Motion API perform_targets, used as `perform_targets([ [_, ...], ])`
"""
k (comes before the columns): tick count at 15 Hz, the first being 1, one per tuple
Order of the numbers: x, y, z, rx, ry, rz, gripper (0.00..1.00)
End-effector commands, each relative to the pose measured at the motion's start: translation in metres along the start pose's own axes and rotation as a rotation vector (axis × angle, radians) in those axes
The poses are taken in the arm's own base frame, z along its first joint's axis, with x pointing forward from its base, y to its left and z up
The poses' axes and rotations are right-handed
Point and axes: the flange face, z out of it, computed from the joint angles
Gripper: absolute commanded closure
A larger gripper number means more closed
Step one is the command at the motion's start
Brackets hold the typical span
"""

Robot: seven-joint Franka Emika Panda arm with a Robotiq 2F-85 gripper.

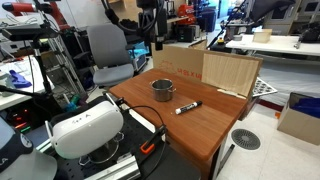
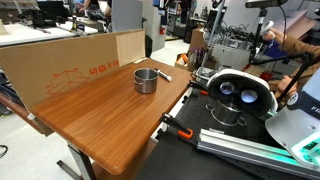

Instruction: Put the marker into the silver pot

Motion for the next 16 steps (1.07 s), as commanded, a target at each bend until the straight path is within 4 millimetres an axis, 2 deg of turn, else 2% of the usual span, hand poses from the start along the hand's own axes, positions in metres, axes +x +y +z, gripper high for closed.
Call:
perform_targets([
  [1, 0.023, 0.011, 0.017, -0.024, 0.016, -0.023, 0.00],
  [11, 0.072, 0.047, 0.081, 0.003, 0.077, -0.054, 0.00],
  [16, 0.092, 0.047, 0.114, 0.030, 0.083, -0.088, 0.00],
])
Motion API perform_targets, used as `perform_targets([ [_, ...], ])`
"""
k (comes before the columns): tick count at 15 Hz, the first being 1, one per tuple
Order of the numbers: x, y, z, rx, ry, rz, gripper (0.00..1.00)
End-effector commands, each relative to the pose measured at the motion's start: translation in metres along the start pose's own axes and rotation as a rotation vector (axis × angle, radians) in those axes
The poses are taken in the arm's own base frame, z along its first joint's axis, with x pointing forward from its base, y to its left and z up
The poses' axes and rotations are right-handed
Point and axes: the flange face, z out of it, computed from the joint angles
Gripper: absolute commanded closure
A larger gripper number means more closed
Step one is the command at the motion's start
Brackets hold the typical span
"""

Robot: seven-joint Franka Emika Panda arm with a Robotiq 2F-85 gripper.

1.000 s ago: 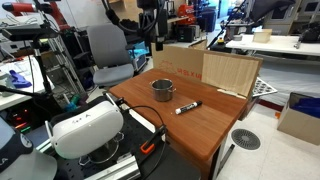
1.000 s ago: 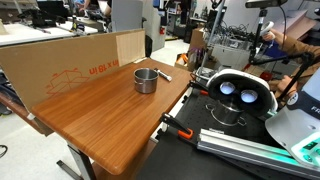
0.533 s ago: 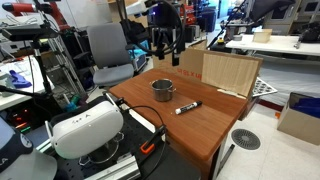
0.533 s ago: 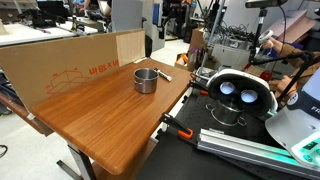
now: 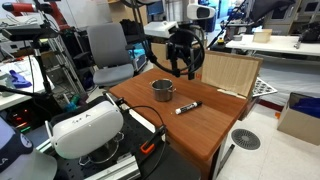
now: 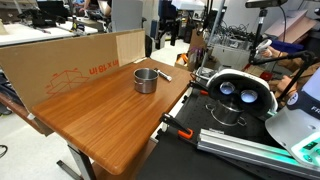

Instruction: Put the marker into the silver pot

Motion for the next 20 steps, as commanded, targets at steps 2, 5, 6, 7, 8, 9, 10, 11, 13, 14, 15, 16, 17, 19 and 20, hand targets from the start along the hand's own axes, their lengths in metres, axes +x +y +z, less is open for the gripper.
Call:
perform_targets([
  [2, 0.019, -0.004, 0.030, 0.041, -0.005, -0.044, 0.00],
  [5, 0.028, -0.005, 0.051, 0.076, -0.042, -0.050, 0.00],
  [6, 0.032, -0.004, 0.058, 0.089, -0.052, -0.051, 0.00],
  [7, 0.034, -0.003, 0.062, 0.096, -0.059, -0.043, 0.00],
  [8, 0.036, -0.001, 0.067, 0.103, -0.064, -0.038, 0.00],
  [9, 0.037, 0.000, 0.069, 0.106, -0.066, -0.038, 0.00],
  [10, 0.040, 0.001, 0.072, 0.107, -0.067, -0.036, 0.00],
  [11, 0.042, 0.002, 0.076, 0.111, -0.073, -0.035, 0.00],
  [13, 0.044, 0.002, 0.082, 0.109, -0.087, -0.028, 0.00],
  [14, 0.045, 0.001, 0.085, 0.109, -0.088, -0.025, 0.00],
  [15, 0.045, 0.000, 0.089, 0.113, -0.098, -0.035, 0.00],
  [16, 0.045, -0.001, 0.094, 0.110, -0.107, -0.036, 0.00],
  [17, 0.045, -0.003, 0.099, 0.111, -0.119, -0.038, 0.00],
  [19, 0.046, -0.003, 0.106, 0.111, -0.140, -0.032, 0.00],
  [20, 0.047, -0.003, 0.107, 0.110, -0.142, -0.030, 0.00],
])
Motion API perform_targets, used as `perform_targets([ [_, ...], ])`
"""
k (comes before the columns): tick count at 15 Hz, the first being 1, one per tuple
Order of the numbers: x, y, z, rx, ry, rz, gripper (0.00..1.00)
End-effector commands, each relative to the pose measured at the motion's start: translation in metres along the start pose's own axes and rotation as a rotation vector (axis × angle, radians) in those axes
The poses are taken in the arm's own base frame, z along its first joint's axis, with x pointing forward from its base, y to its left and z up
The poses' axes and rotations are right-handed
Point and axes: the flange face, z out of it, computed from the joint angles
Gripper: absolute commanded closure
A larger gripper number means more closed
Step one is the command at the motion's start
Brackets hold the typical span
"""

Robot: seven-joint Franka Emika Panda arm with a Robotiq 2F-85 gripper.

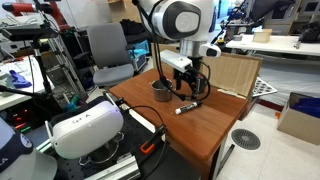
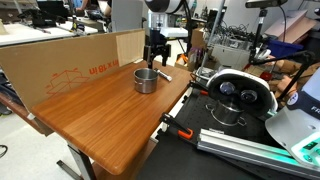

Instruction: Put the marker into the silver pot

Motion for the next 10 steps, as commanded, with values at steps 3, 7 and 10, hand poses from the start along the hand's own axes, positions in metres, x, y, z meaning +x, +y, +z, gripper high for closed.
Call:
perform_targets([
  [3, 0.007, 0.005, 0.009, 0.019, -0.046, 0.008, 0.00],
  [7, 0.006, 0.011, 0.013, 0.011, -0.064, 0.023, 0.00],
  [10, 0.006, 0.015, 0.017, 0.006, -0.073, 0.035, 0.00],
])
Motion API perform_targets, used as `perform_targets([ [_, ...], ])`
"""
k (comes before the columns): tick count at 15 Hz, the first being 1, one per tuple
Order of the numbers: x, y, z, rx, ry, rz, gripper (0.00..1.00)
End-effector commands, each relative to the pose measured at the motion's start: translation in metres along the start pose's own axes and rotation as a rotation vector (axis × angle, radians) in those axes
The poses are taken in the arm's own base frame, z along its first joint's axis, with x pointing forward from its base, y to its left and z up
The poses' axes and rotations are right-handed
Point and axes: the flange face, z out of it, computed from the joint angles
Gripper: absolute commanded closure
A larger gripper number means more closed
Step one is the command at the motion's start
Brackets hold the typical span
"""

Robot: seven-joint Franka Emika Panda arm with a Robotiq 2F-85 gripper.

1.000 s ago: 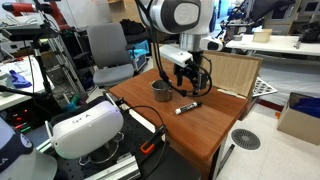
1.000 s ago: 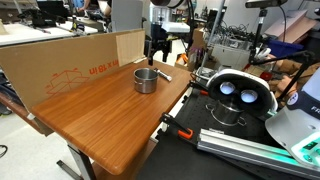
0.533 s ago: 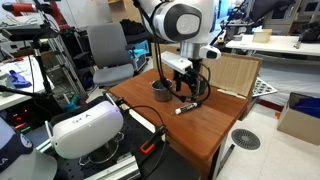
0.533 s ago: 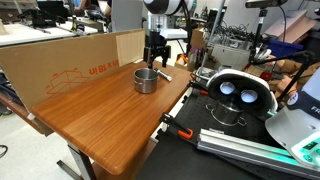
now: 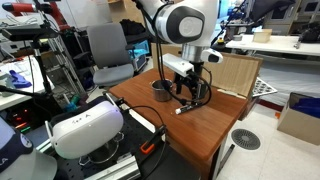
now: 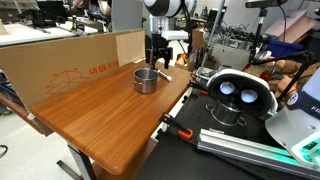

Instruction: Put the marker into the silver pot

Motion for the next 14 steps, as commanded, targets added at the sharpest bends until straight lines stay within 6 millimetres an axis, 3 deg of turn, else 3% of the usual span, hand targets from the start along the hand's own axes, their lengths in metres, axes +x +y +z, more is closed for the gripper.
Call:
perform_targets([
  [1, 0.006, 0.006, 0.005, 0.004, -0.025, 0.019, 0.00],
  [10, 0.025, 0.017, 0.013, -0.011, 0.012, 0.102, 0.00],
  [11, 0.026, 0.017, 0.013, -0.013, 0.013, 0.102, 0.25],
  [12, 0.027, 0.017, 0.014, -0.016, 0.016, 0.097, 0.26],
  [14, 0.029, 0.017, 0.017, -0.021, 0.014, 0.094, 0.42],
])
